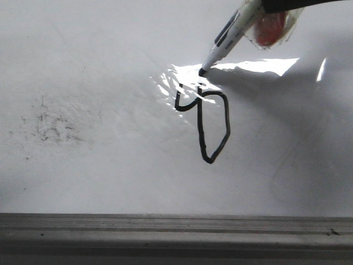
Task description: Write number 8 on whiteboard
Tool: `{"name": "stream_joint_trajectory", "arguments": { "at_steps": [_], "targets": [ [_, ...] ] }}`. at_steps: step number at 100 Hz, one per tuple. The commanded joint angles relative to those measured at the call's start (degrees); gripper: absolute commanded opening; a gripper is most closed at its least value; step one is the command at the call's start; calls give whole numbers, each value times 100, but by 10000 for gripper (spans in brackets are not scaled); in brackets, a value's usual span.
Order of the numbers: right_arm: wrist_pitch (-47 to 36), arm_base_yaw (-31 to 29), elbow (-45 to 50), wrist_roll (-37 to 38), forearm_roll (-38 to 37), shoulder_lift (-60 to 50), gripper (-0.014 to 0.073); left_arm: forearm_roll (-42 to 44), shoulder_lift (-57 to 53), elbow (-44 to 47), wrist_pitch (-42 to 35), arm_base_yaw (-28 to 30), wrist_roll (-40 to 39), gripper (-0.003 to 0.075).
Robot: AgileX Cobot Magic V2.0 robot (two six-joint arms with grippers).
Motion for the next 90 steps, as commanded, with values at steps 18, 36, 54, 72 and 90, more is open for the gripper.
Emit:
{"name": "stream_joint_trajectory", "arguments": {
  "at_steps": [18,36,54,72,90],
  "targets": [
    [-1132,-110,-154,-151,-127,59,-43,-112,11,-168,-177,14,-11,-20],
    [-1214,-110,-154,-151,-85,59,-43,-112,11,-168,-120,14,-11,-20],
    [-1190,-110,-174,-151,-85,59,-43,-112,11,-168,-62,14,-11,-20],
    [-936,-110,-174,-151,-85,59,-43,-112,11,-168,-62,14,-11,-20],
    [78,-110,-201,-151,-85,-347,-43,-112,11,-168,-36,14,-11,-20]
  ]
}}
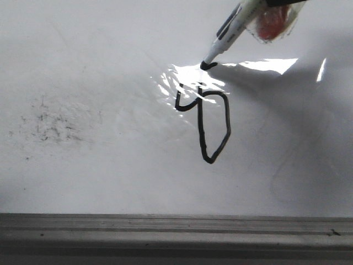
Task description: Write number 8 on whiteboard
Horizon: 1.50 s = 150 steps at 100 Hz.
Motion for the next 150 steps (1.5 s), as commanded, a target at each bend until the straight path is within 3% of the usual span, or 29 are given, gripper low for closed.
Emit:
{"name": "stream_joint_trajectory", "arguments": {
  "at_steps": [1,23,41,48,61,68,80,107,150],
  "targets": [
    [70,-90,-169,-137,-97,-247,-43,-112,11,-168,-141,14,-11,-20],
    [1564,-90,-169,-137,-48,-868,-43,-112,11,-168,-118,14,-11,-20],
    [2011,-90,-169,-137,200,-879,-43,-101,226,-168,44,14,-11,-10],
    [2011,-90,-169,-137,256,-856,-43,-54,487,-168,347,14,-11,56],
    [2024,-90,-169,-137,256,-847,-43,-54,1186,-257,878,14,-11,291],
    [2024,-90,-169,-137,256,-847,-43,-64,1551,-394,1070,14,-1,372],
    [2193,-90,-169,-137,256,-844,-43,-64,1983,-648,1147,14,105,377],
    [2510,-90,-451,-212,256,-382,-43,-97,2453,-1117,1197,-127,1332,377],
    [2589,22,-674,-707,564,6,-43,-542,2807,-1141,1010,-174,1360,375]
  ]
}}
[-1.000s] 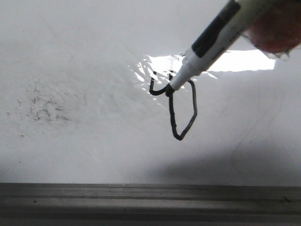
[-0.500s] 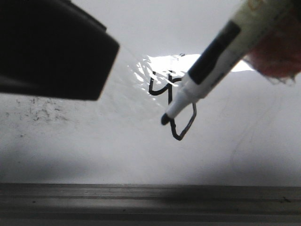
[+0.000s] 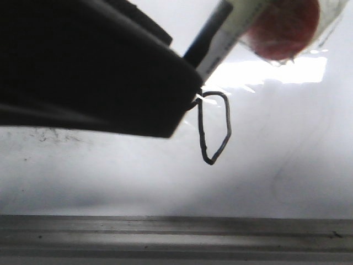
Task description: Write number 8 on whiteboard
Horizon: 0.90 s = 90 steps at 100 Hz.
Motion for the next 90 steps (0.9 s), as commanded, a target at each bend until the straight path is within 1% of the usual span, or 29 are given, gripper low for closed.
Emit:
{"name": "stream_joint_trajectory", "arguments": {
  "at_steps": [1,13,22,31,36,43,56,90],
  "targets": [
    [-82,95,-195,-120,400,92,-43,-380,29,-211,-266,-47,1,375],
    [-95,355,-195,-217,400,276,-43,-456,173,-211,-411,-47,1,375],
    [-262,519,-195,-290,400,362,-43,-533,229,-211,-462,-47,1,375],
    [-520,609,-195,-305,400,362,-43,-533,260,-211,-531,-47,1,341],
    [-575,605,-195,-305,400,362,-43,-533,260,-211,-541,-47,1,298],
    [-575,605,-195,-305,400,362,-43,-533,274,-211,-541,-47,1,203],
    [-575,605,-195,-305,400,362,-43,-533,287,-211,-541,-47,1,-18],
    [-479,605,-195,-305,400,376,-43,-533,287,-211,-523,-47,1,-20]
  ]
}}
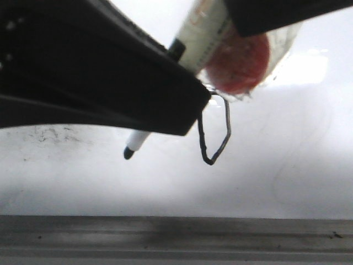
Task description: Write number 8 on whiteboard
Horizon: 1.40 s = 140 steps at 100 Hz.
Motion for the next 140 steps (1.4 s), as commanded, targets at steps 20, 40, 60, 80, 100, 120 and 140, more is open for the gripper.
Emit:
{"name": "stream_joint_trajectory", "arguments": {
  "at_steps": [20,40,60,80,100,120,140],
  "targets": [
    [-41,9,-163,-48,317,10,-43,-302,-63,-121,-115,-15,-194,-20],
    [-7,9,-12,22,317,10,-30,-388,-51,240,-81,-15,-194,-20],
    [-16,9,-4,159,354,-2,248,-827,-51,588,-81,-15,-194,-20],
    [-172,9,-15,204,534,-58,422,-1047,-51,603,-173,-15,-194,-20],
    [-512,-3,-15,204,545,-486,416,-1515,-51,603,-477,-15,-204,-20],
    [-1407,-3,-15,204,545,-1050,174,-2728,-51,603,-1390,-15,-204,-20],
    [-1904,-3,-15,216,545,-1276,-65,-3030,-51,603,-2126,-15,-204,-20]
  ]
}}
